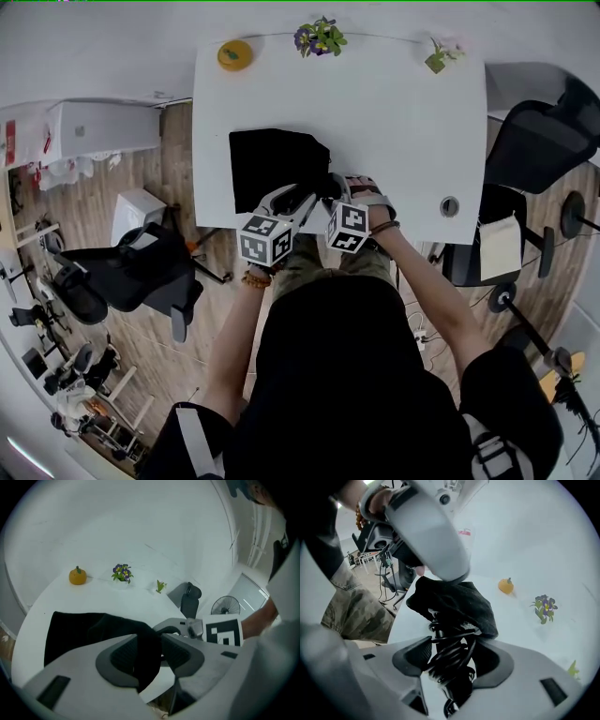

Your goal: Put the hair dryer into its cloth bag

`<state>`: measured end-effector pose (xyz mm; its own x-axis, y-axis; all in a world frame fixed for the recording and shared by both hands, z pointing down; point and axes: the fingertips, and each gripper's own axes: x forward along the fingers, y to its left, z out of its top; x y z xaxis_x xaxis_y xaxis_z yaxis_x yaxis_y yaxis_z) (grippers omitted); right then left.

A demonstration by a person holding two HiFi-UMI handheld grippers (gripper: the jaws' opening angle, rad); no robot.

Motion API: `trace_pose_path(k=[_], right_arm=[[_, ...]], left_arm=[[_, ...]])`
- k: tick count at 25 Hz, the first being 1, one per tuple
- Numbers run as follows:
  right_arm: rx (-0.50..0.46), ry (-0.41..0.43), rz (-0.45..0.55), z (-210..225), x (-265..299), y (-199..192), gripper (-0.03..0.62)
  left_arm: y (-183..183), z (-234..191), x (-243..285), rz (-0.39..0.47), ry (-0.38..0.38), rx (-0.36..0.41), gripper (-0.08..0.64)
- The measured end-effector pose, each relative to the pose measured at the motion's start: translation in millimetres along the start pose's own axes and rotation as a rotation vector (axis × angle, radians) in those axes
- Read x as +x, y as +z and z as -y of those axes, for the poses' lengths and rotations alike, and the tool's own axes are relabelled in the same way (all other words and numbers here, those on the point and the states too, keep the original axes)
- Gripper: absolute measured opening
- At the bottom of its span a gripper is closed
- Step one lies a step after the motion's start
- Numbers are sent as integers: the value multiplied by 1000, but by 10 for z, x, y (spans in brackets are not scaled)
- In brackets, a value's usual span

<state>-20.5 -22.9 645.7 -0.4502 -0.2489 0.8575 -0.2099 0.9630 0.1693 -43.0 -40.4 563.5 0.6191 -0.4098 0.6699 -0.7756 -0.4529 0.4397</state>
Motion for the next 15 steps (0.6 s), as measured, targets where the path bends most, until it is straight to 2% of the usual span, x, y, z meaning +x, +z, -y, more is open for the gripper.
trace_pose_path(k=[2,5,10,12,14,15], right_arm=[[-24,-2,29,-41,-1,46,281],[-43,-2,61,-118,55,147,282],[69,5,101,-90,264,335,281],[84,1,96,-54,384,410,282],[60,-11,79,-43,472,440,281],[44,-18,68,-44,498,448,281]], left_arm=[[-169,-95,2,-6,-9,-17,153],[-283,-162,34,13,-66,-67,112],[-348,-214,-7,23,-85,-72,66],[-386,-323,-42,49,-69,-123,66],[-488,-470,-106,57,-16,-168,71],[-567,-548,-144,48,20,-180,110]])
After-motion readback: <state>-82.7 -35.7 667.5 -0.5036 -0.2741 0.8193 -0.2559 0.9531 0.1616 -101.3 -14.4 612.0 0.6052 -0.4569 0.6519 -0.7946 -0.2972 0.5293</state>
